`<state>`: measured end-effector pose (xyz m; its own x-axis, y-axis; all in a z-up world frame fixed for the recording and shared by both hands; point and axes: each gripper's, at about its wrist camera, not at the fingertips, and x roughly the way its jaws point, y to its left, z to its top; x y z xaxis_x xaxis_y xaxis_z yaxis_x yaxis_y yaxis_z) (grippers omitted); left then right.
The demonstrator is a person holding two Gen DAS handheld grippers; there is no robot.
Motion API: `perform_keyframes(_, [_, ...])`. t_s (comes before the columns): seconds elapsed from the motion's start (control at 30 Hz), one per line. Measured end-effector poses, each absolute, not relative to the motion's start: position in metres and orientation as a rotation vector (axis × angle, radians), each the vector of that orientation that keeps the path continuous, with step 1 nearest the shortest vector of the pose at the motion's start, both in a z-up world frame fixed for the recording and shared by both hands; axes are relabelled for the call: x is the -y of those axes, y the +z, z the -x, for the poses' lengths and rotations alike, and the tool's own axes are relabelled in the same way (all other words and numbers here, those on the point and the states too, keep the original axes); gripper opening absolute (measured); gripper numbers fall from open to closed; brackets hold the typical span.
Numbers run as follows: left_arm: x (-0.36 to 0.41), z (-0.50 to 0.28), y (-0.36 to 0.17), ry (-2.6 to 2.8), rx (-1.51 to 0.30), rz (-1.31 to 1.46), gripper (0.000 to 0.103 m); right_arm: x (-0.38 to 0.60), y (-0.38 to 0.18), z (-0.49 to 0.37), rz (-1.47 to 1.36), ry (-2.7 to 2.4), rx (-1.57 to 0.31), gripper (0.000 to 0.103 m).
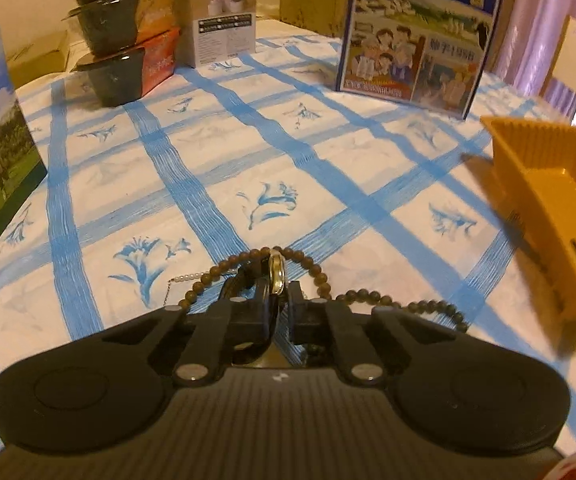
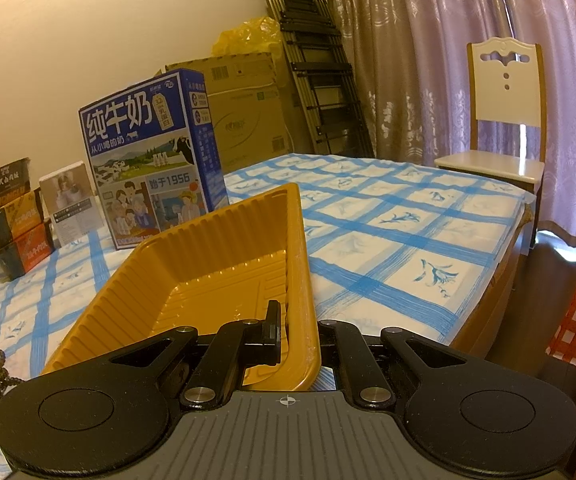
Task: Organize jewelry
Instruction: 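Lower the left tool onto the bead necklace pile and grasp a bead strand, then carry the bead strand into the orange tray and open the left tool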
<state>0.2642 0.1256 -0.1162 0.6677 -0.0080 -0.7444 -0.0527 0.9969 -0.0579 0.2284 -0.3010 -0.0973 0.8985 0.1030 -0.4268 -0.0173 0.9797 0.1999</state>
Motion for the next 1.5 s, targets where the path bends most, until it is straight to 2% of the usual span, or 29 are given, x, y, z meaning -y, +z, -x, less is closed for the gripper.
perform_keyframes(0.33, [-0.130, -0.240, -0.064, 0.015, -0.735, 0.150, 0.007, 0.298, -0.094, -0.227, -0.198, 0.058, -0.450, 0.007])
perform_keyframes(0.6, [-0.055, -0.235, -0.039, -0.174, -0.690, 0.188, 0.007, 0.290, -0.086, -0.224, -0.179, 0.060, -0.435, 0.007])
perform_keyframes(0.97, [0.079, -0.258, -0.061, -0.474, -0.753, 0.325, 0.007, 0.280, -0.083, -0.225, -0.150, 0.072, -0.430, 0.007])
perform_keyframes(1.5, [0.126, -0.282, -0.101, -0.453, -0.852, 0.342, 0.007, 0.283, -0.086, -0.223, -0.163, 0.075, -0.442, 0.007])
